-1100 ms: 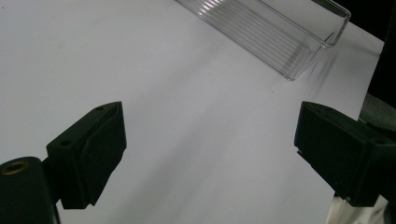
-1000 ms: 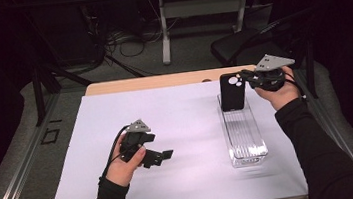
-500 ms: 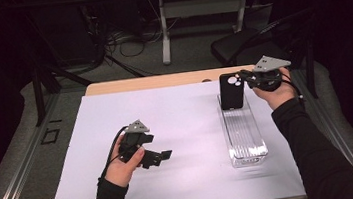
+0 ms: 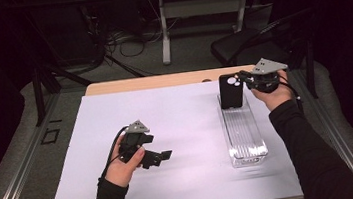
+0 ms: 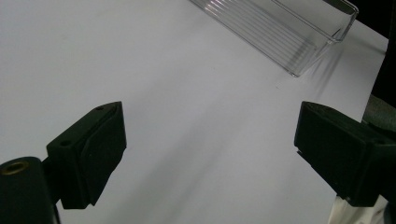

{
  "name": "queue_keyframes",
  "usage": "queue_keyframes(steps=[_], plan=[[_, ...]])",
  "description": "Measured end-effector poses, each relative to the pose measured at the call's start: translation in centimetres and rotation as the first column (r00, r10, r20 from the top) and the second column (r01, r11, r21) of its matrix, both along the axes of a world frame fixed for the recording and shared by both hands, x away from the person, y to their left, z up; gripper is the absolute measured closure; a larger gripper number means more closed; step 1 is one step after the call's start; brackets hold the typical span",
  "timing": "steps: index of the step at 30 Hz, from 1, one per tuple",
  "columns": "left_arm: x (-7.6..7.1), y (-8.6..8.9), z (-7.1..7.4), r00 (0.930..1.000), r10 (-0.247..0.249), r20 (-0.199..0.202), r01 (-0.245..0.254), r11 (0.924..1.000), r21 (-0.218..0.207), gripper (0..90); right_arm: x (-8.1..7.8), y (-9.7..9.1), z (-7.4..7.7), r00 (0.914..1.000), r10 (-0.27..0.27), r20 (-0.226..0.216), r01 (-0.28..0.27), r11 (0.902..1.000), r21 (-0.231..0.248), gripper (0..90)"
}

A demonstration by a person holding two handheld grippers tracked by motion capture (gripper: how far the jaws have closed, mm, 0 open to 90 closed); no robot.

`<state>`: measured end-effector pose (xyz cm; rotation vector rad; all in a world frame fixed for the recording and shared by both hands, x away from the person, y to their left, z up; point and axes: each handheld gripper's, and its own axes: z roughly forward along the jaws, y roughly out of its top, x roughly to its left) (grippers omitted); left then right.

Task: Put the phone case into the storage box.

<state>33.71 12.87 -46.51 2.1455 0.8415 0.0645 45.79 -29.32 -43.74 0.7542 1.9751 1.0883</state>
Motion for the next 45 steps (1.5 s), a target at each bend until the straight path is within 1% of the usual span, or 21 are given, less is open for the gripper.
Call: queue_keyframes(steps=[11, 22, 33, 36, 38, 45], plan=[[0.1, 0.1, -0.1, 1.0, 0.004, -0.005, -0.004, 1.0, 0.003, 9.6, 0.4, 0.4, -0.5, 0.9998, 0.004, 0.018, -0.004, 0.9999, -0.01, 82.4], [0.1, 0.2, -0.3, 0.9999, 0.007, -0.008, -0.007, 1.0, 0.004, 9.6, 0.8, 0.4, -1.0, 0.9997, -0.001, 0.024, 0.001, 0.9997, -0.026, 82.3], [0.1, 0.4, -0.4, 0.9998, 0.01, -0.017, -0.01, 0.9999, 0.004, 9.6, 1.1, 0.3, -1.3, 0.9993, -0.013, 0.035, 0.014, 0.9997, -0.018, 82.3], [0.1, 0.4, -0.4, 0.9998, 0.013, -0.015, -0.013, 0.9999, 0.006, 9.6, 1.2, 0.3, -1.4, 0.9994, -0.013, 0.032, 0.013, 0.9998, -0.013, 82.4], [0.1, 0.4, -0.4, 0.9998, 0.013, -0.015, -0.012, 0.9999, 0.006, 9.6, 1.2, 0.3, -1.5, 0.9993, -0.013, 0.035, 0.014, 0.9997, -0.018, 82.3], [0.1, 0.4, -0.5, 0.9999, 0.008, -0.014, -0.008, 0.9999, 0.008, 9.6, 1.1, 0.2, -1.8, 0.9988, -0.017, 0.046, 0.017, 0.9998, -0.003, 82.3]])
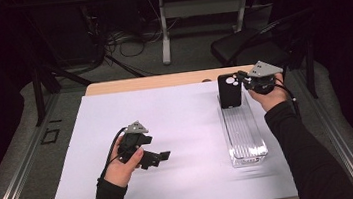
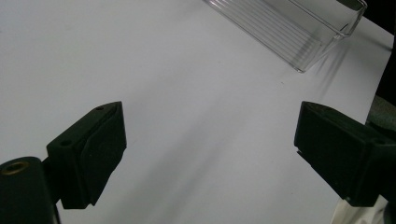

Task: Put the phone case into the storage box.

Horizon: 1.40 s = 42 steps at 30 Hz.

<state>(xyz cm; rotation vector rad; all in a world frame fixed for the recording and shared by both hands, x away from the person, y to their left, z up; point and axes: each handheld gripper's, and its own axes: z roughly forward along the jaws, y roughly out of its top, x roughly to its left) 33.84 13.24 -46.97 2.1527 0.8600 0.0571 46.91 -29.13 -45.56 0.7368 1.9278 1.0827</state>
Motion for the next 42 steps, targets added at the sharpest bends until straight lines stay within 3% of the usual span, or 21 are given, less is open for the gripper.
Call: queue_keyframes(steps=[19, 30, 42], plan=[[-0.1, -0.3, -0.1, 1.0, -0.006, -0.003, 0.006, 1.0, 0.0, 9.7, 0.0, -1.6, -0.4, 0.9998, -0.012, -0.018, 0.012, 0.9998, -0.013, 81.9], [-0.1, -0.2, 0.0, 1.0, -0.004, -0.001, 0.004, 1.0, -0.001, 9.6, 0.1, -1.6, -0.4, 0.9991, -0.026, -0.035, 0.026, 0.9996, 0.009, 81.5], [-0.1, -0.2, 0.0, 1.0, -0.001, -0.003, 0.001, 1.0, -0.001, 9.7, 0.2, -1.4, -0.5, 0.9974, -0.035, -0.062, 0.037, 0.9992, 0.016, 71.5]])
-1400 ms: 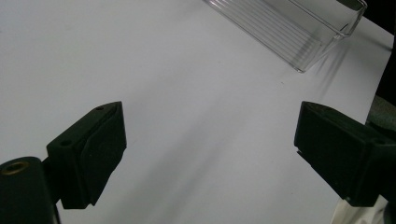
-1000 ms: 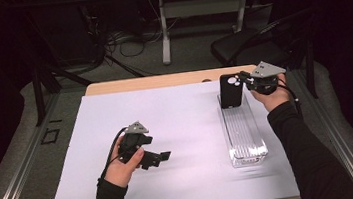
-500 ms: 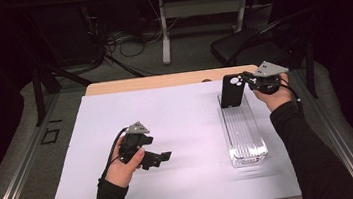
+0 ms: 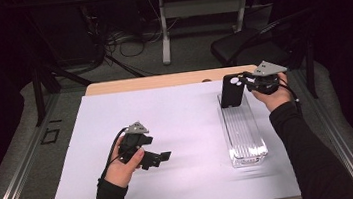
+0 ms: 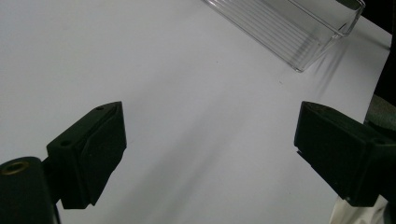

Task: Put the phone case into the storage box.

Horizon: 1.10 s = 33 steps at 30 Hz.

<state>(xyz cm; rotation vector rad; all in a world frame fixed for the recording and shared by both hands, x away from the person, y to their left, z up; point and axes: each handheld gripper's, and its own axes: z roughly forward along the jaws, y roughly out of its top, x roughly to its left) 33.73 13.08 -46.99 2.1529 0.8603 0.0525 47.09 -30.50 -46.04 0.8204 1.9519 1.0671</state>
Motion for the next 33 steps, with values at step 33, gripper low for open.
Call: queue_keyframes(steps=[33], plan=[[0.1, 0.7, 0.4, 0.9997, 0.02, 0.01, -0.02, 0.9997, -0.015, 9.6, -3.8, -1.0, 0.7, 0.9879, -0.056, -0.144, 0.064, 0.9965, 0.053, 41.6]])
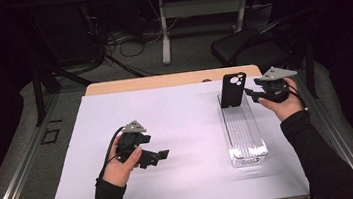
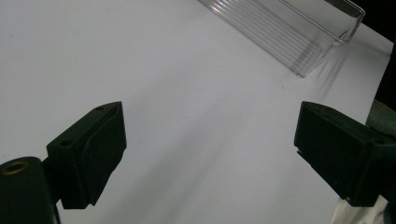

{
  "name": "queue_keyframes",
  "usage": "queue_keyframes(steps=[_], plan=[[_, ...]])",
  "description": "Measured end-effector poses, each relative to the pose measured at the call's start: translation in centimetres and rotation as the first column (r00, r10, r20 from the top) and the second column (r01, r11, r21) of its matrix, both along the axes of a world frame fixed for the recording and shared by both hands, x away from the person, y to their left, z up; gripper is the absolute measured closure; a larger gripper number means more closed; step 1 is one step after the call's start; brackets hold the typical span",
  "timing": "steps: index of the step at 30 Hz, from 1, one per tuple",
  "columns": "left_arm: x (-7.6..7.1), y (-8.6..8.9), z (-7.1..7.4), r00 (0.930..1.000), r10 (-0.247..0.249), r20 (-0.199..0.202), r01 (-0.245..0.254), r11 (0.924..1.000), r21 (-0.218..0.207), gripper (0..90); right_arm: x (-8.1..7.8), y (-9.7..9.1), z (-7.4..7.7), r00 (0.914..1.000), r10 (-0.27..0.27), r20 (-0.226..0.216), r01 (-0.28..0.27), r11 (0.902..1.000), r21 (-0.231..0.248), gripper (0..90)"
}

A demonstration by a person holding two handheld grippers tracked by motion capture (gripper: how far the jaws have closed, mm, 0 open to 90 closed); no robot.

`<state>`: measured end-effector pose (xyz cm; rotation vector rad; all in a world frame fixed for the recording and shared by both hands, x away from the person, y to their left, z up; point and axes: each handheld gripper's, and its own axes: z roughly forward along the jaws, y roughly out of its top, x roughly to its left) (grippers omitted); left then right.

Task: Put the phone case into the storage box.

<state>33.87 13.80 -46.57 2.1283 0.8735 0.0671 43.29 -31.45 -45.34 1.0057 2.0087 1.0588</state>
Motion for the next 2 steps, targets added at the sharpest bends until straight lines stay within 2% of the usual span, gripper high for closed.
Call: queue_keyframes(steps=[2], plan=[[0.1, 0.27, 0.03, 1.0, 0.006, 0.002, -0.006, 1.0, -0.002, 9.7, -0.96, -0.12, 0.08, 0.9995, -0.016, -0.029, 0.017, 0.9992, 0.036, 34.7]])
